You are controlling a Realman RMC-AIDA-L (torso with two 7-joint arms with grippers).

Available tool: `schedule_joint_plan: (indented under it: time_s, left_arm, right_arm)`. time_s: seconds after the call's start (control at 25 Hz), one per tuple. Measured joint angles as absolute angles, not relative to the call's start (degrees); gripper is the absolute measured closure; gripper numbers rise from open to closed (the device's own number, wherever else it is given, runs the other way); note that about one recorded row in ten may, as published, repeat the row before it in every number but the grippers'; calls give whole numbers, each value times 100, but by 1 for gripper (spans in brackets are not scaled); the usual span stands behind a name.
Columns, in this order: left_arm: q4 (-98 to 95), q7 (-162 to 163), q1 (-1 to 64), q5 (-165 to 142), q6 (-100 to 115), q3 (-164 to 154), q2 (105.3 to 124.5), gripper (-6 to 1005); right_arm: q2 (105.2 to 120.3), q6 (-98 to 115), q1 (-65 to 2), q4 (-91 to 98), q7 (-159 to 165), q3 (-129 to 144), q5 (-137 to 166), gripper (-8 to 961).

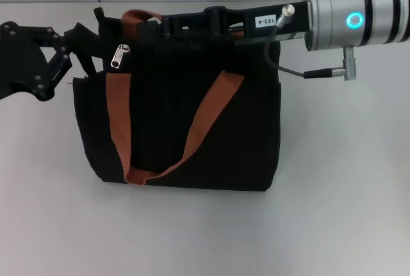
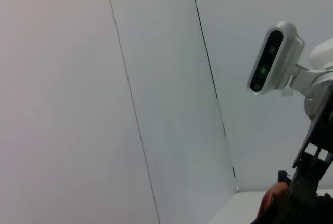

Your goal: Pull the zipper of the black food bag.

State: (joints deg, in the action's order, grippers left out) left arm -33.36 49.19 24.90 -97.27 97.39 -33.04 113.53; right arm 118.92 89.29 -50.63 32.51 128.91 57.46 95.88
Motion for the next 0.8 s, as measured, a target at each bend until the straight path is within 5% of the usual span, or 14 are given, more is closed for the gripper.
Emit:
schedule_joint_plan:
  time_s: [0.8]
  left_arm:
    - [-3340,5284,2749,-9702,9980,-3342,11345,981]
  right_arm:
    - [11917,8452,-5234,3252,13131,6199,9593,229]
